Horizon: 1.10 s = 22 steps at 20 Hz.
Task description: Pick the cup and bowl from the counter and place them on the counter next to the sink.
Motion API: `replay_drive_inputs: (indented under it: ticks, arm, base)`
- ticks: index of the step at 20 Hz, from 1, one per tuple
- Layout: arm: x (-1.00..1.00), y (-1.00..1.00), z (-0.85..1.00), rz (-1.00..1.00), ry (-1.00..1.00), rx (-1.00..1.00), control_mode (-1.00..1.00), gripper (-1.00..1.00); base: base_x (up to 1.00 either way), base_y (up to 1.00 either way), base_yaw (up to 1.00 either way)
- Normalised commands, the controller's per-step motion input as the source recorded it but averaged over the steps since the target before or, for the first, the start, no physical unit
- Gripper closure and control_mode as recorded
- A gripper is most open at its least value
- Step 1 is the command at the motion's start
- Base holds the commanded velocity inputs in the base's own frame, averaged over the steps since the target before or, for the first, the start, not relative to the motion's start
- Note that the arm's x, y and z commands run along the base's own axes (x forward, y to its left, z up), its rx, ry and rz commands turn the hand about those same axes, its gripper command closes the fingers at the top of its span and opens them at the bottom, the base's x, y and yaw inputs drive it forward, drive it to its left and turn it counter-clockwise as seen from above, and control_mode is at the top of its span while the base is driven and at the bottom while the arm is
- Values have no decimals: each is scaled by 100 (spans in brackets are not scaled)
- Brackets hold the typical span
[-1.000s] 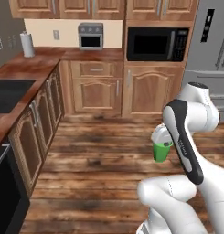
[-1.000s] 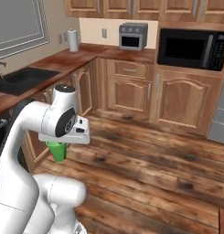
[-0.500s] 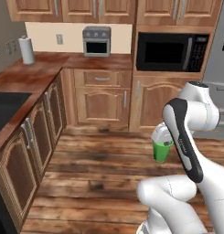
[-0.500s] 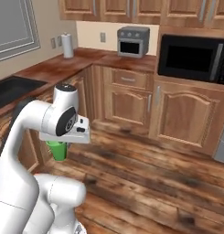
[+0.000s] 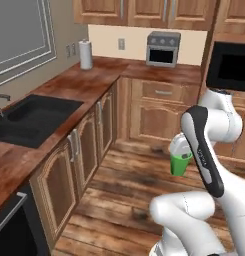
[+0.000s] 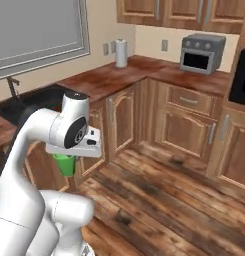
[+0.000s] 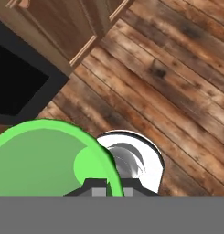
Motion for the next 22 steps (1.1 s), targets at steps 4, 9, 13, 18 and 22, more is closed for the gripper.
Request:
replay_drive_inputs:
  ticks: [4,9,13,18,22]
  arm:
    - [0,0,0,0,0,0,100,100]
    - [0,0,0,0,0,0,100,100]
    - [0,0,0,0,0,0,100,100]
    - [0,0,0,0,0,0,100,100]
    - [0,0,0,0,0,0,100,100]
  base:
    - [51,36,63]
    - [62,19,63]
    - [64,3,56]
    - [17,-20,21]
    - [12,-13,15]
